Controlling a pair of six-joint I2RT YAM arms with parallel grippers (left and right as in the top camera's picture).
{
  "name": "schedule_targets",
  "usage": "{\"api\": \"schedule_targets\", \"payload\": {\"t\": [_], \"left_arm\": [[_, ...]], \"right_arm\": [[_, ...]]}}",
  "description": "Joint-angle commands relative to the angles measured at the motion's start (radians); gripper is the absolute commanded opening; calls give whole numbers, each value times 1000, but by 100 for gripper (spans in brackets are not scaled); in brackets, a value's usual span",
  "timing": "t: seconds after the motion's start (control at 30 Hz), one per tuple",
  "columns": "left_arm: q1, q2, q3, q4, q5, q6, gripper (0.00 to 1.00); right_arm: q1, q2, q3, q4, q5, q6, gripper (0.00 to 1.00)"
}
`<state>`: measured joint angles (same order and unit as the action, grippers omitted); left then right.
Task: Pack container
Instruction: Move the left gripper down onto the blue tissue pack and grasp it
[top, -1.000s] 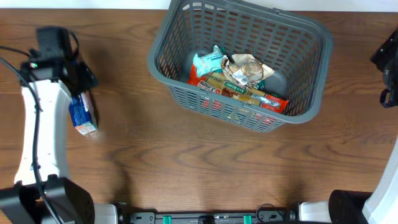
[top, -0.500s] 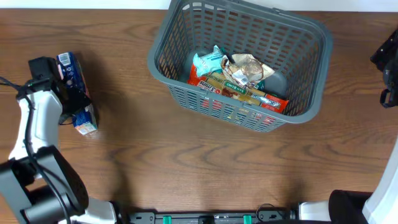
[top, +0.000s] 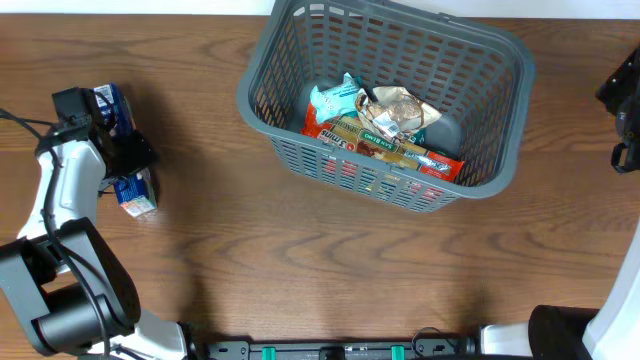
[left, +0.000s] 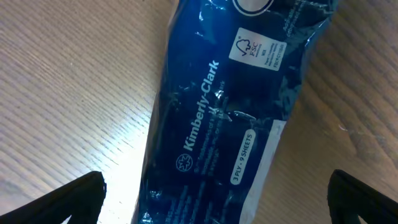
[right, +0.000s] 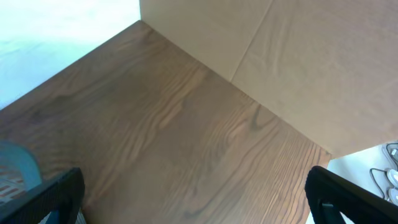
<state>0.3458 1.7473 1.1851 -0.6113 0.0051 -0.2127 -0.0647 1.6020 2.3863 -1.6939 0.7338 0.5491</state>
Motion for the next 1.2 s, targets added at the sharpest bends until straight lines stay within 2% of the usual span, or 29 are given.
{"api": "schedule_targets", "payload": {"t": [0.0,0.43,0.93,0.97,1.0,1.03,1.07,1.17], "left_arm": [[1,44,-2,3,9,17,99],[1,155,-2,19,10,17,99],[1,194,-2,27,10,18,99],[1,194,-2,27,10,18,96],[1,194,-2,26,10,18,70],[1,194,-2,22,10,18,22],[1,194,-2,17,11,17,6],[0,194,-2,11,10,18,6]], "right_arm": [[-7,2,0,-2,16,19,99],[-7,2,0,-2,16,19,99],[-7,2,0,-2,16,19,99],[-7,2,0,-2,16,19,99],[-7,2,0,-2,16,19,99],[-7,2,0,-2,16,19,99],[-6,2,0,-2,16,19,99],[-7,2,0,-2,16,19,99]]}}
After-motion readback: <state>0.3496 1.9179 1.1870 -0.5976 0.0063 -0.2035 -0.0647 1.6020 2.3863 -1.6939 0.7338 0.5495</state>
